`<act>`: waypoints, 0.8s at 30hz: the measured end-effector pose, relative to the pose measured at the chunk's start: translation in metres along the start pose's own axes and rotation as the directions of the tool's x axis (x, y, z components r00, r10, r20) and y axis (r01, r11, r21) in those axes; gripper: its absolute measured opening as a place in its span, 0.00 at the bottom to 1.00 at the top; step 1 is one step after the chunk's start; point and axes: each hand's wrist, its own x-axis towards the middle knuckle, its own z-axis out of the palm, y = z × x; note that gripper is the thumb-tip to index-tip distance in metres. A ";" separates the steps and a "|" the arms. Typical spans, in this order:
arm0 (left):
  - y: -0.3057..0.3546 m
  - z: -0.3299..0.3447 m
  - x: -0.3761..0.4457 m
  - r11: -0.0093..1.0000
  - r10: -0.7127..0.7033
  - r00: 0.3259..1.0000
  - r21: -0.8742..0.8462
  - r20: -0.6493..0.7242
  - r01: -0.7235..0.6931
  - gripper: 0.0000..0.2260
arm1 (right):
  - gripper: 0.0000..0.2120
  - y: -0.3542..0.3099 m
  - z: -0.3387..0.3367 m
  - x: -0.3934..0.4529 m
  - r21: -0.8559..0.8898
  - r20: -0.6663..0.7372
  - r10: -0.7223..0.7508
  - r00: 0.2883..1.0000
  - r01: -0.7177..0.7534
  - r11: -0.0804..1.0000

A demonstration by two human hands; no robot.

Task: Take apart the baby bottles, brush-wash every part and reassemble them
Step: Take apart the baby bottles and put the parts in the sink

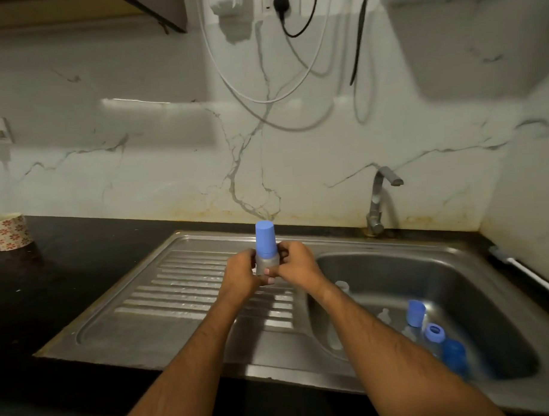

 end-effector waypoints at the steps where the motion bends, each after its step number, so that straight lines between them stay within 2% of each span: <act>1: 0.008 0.010 0.001 1.000 0.026 1.000 -0.018 0.014 -0.025 0.28 | 0.24 0.004 -0.012 -0.003 -0.008 -0.018 0.012 1.000 -0.012 1.000; 6: 0.063 0.057 -0.001 0.985 0.106 0.990 -0.144 0.095 -0.092 0.27 | 0.24 0.028 -0.075 -0.024 -0.021 -0.108 0.061 0.992 -0.064 0.998; 8: 0.082 0.081 -0.002 0.974 0.139 0.987 -0.192 0.086 -0.120 0.26 | 0.25 0.040 -0.100 -0.033 -0.024 -0.131 0.081 0.988 -0.085 0.996; 13: 0.131 0.133 -0.005 0.961 0.199 0.975 -0.214 0.096 -0.175 0.24 | 0.26 0.071 -0.157 -0.053 -0.046 -0.199 0.121 0.973 -0.133 0.990; 21: 0.158 0.196 0.005 0.967 0.208 0.960 -0.187 0.189 -0.173 0.28 | 0.25 0.113 -0.201 -0.073 -0.066 -0.264 0.123 0.957 -0.145 0.987; 24: 0.156 0.200 0.004 0.967 0.187 0.964 -0.208 0.186 -0.148 0.30 | 0.24 0.119 -0.204 -0.072 -0.080 -0.252 0.127 0.959 -0.152 0.985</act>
